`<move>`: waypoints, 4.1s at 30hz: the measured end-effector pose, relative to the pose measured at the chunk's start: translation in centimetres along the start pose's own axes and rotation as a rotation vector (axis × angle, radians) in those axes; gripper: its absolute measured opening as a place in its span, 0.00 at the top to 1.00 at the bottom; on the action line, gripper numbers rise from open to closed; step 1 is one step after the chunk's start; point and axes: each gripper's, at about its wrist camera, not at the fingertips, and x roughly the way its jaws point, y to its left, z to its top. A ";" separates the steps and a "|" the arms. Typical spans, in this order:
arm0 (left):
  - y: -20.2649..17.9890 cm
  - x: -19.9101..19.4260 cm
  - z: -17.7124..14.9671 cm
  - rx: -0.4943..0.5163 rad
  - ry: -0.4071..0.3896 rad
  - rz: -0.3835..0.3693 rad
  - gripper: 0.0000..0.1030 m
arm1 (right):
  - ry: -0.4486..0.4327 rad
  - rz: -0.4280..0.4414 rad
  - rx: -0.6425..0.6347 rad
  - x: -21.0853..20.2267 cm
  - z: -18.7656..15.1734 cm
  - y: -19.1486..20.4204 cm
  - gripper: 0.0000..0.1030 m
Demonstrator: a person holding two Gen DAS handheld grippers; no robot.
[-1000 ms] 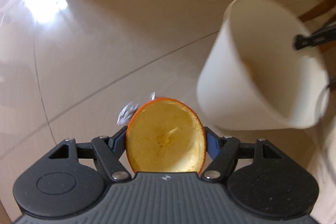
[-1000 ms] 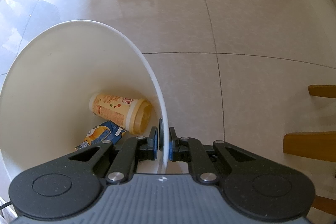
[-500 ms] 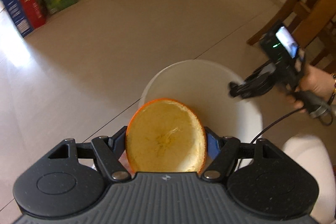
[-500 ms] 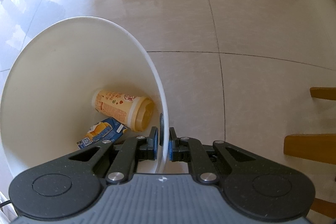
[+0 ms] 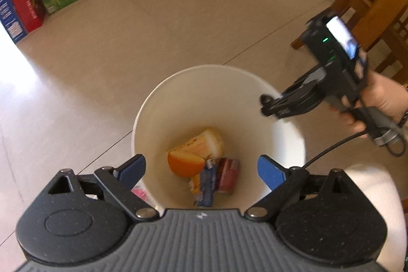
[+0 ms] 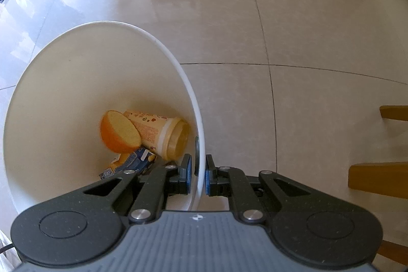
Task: Collect trash
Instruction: 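Carry the orange peel over the bin with the left gripper and release it, then lower the left gripper to the blue juice box and grasp it, then carry the blue juice box over the bin with the left gripper and release it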
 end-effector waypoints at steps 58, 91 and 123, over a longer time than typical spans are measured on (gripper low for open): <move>17.5 13.4 -36.1 -1.366 0.187 0.423 0.41 | 0.010 -0.024 0.005 0.5 0.3 0.5 0.88; 19.9 9.9 -26.7 -0.900 0.243 0.321 0.70 | 0.012 -0.009 -0.004 0.5 0.2 0.4 0.89; 3.8 -2.2 0.3 -0.143 -0.012 -0.068 0.51 | -0.029 -0.025 0.033 -0.1 -0.1 0.1 0.91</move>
